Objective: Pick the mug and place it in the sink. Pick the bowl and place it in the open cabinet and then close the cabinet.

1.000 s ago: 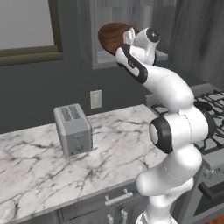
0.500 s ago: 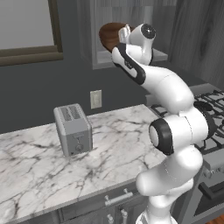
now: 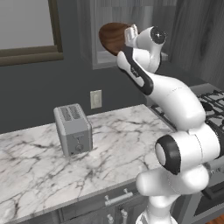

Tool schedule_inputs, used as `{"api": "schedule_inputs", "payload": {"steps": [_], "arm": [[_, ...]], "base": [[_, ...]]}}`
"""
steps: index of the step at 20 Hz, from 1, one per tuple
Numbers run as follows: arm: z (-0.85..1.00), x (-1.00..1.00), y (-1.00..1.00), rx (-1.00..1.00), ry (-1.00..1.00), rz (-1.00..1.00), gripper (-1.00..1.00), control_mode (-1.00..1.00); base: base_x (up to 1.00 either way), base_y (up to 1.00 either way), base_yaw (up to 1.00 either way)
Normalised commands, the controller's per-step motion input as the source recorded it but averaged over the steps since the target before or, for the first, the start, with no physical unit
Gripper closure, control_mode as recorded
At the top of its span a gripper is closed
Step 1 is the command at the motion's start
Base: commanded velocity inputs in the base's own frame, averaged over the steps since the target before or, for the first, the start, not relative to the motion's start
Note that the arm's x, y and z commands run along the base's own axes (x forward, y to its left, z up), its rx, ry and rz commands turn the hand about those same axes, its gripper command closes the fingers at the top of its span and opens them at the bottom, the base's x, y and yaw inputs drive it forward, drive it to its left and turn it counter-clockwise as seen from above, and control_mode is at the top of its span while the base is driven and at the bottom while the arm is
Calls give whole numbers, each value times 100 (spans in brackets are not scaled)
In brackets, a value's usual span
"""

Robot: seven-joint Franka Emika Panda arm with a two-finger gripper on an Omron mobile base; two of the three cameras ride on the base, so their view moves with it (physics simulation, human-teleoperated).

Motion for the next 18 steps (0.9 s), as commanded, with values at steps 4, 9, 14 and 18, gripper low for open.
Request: {"api": "schedule_inputs", "payload": {"steps": [4, 9, 14, 18], "arm": [[14, -62, -27, 0, -1, 0, -100, -100], [32, -66, -15, 2, 8, -5, -100, -100], [19, -71, -16, 1, 15, -7, -100, -100], [0, -82, -37, 0, 7, -9, -100, -100]], "base": [[0, 0, 0], [0, 0, 0], [0, 0, 0], [0, 0, 0]]}}
